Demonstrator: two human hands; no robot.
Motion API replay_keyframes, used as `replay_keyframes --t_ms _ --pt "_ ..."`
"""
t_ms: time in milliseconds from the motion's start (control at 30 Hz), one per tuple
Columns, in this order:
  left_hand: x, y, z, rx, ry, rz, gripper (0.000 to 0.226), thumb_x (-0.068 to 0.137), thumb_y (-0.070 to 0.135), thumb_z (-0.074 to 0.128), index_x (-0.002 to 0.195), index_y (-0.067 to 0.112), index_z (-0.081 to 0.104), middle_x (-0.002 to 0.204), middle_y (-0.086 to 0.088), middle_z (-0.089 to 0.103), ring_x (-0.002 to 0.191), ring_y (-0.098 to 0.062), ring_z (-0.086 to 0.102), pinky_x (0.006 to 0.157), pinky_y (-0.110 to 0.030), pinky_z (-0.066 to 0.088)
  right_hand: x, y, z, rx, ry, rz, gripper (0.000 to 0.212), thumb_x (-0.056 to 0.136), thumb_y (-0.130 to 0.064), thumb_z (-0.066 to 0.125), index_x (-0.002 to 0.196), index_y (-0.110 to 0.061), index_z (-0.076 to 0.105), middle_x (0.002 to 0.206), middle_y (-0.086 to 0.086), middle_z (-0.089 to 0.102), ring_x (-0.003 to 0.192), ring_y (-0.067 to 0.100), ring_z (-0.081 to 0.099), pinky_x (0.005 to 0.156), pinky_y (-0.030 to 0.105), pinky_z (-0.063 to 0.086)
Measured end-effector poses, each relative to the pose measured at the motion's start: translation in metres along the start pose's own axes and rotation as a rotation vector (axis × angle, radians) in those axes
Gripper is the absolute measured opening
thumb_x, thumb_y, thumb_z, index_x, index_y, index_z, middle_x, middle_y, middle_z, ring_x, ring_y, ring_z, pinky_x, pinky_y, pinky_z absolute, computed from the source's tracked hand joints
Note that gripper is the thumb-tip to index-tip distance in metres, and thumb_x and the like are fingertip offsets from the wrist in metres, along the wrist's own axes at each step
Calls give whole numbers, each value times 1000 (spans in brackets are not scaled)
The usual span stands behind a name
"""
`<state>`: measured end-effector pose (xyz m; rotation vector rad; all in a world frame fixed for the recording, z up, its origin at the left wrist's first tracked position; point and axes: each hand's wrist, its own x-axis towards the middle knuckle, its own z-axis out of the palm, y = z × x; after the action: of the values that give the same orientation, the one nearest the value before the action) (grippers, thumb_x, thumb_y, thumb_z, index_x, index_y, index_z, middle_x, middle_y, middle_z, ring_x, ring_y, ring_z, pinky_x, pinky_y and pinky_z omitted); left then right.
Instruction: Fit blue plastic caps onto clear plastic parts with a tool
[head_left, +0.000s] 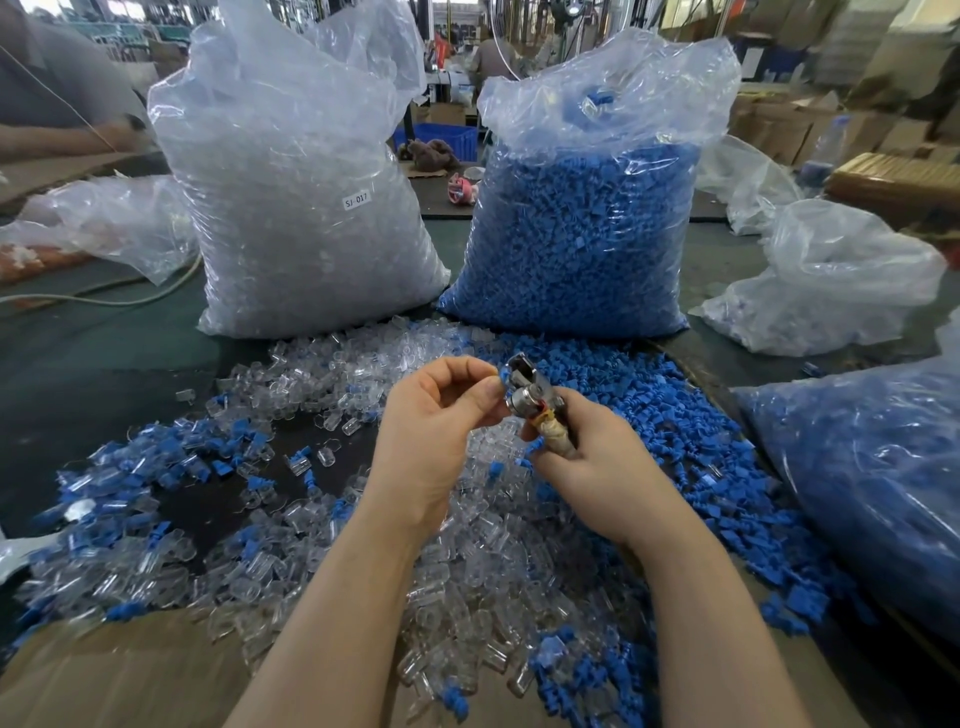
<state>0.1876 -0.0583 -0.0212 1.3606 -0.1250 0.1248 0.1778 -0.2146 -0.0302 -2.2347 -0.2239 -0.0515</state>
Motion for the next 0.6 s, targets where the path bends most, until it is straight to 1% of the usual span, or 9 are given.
replay_keyframes --t_ms 133,233,333,433,533,600 --pt "0 -1 0 3 -1 0 14 89 -2 64 85 11 67 75 1 72 71 -10 67 67 -19 54 0 1 0 -43 32 -14 14 78 -13 57 86 -25 56 72 -3 60 66 20 54 62 40 47" --pt "0 -2 0 15 5 1 15 89 -2 64 84 11 67 75 0 71 72 -11 67 68 -19 54 0 1 1 -64 40 -18 13 78 -12 56 85 -22 57 71 -2 59 65 21 53 59 39 45" --pt "0 -2 0 18 11 -1 14 90 -2 64 85 11 67 78 -3 71 75 -13 66 69 -20 54 0 1 2 -73 63 -23 11 79 -11 54 83 -21 56 69 -1 59 64 23 54 59 41 46" --pt "1 -3 -1 21 7 -7 13 90 0 65 86 12 67 78 -2 71 75 -13 66 70 -20 54 0 1 2 -99 67 -27 12 79 -12 54 83 -23 56 70 -3 59 66 22 54 60 41 47" --pt "2 -4 -4 2 13 -76 10 90 1 65 87 10 67 75 0 72 72 -10 68 67 -19 55 1 1 3 -158 75 -42 11 80 -15 54 84 -26 53 70 -5 58 65 19 52 57 36 42" --pt "4 -3 -9 -87 76 -168 6 88 3 65 90 8 67 78 -3 75 72 -12 71 65 -19 56 1 2 4 -198 92 -48 11 81 -16 55 80 -26 48 67 -5 55 62 18 50 53 34 36"
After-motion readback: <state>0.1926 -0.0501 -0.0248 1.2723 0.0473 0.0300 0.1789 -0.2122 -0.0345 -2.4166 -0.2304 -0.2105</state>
